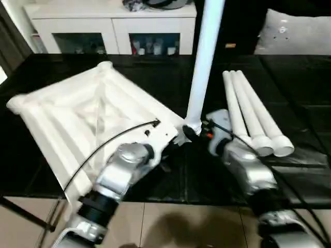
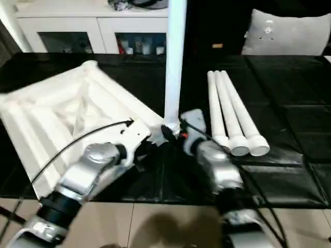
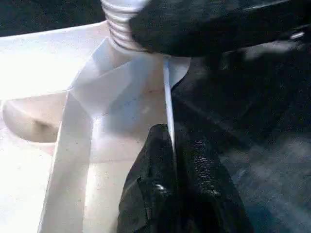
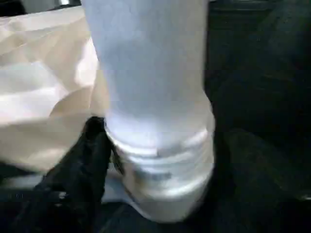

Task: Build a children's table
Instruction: Rotate leg to tighten

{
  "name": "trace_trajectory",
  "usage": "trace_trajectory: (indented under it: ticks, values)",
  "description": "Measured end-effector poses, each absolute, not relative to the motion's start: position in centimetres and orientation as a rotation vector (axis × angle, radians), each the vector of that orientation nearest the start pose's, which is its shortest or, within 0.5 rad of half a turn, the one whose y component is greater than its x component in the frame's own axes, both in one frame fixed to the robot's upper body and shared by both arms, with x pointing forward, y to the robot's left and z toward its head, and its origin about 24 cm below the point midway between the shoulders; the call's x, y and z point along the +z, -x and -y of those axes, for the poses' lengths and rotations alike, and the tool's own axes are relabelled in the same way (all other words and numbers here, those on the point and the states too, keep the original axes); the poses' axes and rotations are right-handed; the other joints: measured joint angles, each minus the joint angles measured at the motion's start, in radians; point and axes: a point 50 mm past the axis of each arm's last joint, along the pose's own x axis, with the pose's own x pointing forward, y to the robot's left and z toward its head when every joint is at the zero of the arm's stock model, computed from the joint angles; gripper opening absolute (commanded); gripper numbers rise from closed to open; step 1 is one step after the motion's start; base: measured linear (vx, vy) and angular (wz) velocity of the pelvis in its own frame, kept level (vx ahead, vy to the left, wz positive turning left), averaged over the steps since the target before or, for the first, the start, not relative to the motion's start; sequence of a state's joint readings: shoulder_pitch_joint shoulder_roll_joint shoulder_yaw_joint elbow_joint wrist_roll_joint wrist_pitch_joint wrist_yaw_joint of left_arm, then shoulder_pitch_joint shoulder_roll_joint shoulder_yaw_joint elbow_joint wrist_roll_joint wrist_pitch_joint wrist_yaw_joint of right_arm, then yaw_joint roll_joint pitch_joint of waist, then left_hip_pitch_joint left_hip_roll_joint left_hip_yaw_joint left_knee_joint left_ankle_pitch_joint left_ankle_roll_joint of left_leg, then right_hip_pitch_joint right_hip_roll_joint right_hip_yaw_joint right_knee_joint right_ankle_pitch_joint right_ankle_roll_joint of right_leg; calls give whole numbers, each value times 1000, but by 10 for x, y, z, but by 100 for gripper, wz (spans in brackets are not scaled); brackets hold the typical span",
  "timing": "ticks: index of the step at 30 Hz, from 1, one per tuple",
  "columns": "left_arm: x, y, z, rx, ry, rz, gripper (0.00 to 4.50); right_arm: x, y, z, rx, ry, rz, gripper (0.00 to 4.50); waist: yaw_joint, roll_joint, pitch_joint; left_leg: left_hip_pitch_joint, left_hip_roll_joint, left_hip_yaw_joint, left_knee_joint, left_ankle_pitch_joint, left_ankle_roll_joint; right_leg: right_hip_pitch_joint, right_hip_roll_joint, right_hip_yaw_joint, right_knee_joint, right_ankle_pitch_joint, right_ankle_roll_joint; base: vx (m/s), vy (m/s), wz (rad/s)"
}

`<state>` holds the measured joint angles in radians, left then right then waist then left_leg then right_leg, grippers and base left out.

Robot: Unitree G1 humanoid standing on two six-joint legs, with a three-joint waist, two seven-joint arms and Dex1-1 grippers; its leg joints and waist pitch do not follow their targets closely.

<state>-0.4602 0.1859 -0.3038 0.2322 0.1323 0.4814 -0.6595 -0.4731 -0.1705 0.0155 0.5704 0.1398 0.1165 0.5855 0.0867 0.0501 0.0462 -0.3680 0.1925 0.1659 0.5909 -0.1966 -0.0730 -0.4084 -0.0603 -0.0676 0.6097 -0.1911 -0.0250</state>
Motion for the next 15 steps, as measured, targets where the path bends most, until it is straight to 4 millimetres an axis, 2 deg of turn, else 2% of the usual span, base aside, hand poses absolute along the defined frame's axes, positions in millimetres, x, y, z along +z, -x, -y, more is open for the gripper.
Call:
trace_trajectory:
  ticks: [3, 8, 12, 15]
  values:
    - [53, -309, -96, -916, -441, -401, 0, 48, -325, 152, 723, 57, -204, 436, 2, 0, 0, 0, 0, 0, 1, 0, 0, -1, 0, 0, 0, 0, 0, 0, 0, 0]
    - [54, -305, -113, -1050, -503, -412, 0, 65, -321, 169, 882, 153, -192, 443, 3, 0, 0, 1, 0, 1, 1, 0, 0, 0, 0, 0, 1, 0, 0, 0, 0, 0]
    - [55, -299, -125, -1187, -573, -417, 0, 64, -314, 172, 1026, 214, -239, 443, 8, 0, 0, 1, 0, 0, 1, 0, 0, 1, 0, 0, 1, 0, -1, 0, 0, 0]
    - [56, -295, -130, -1277, -614, -418, 0, 65, -310, 171, 1129, 245, -267, 443, 18, 0, 0, 2, 0, 1, 2, -1, 0, 2, -1, 0, 1, 0, -1, 0, 0, 0]
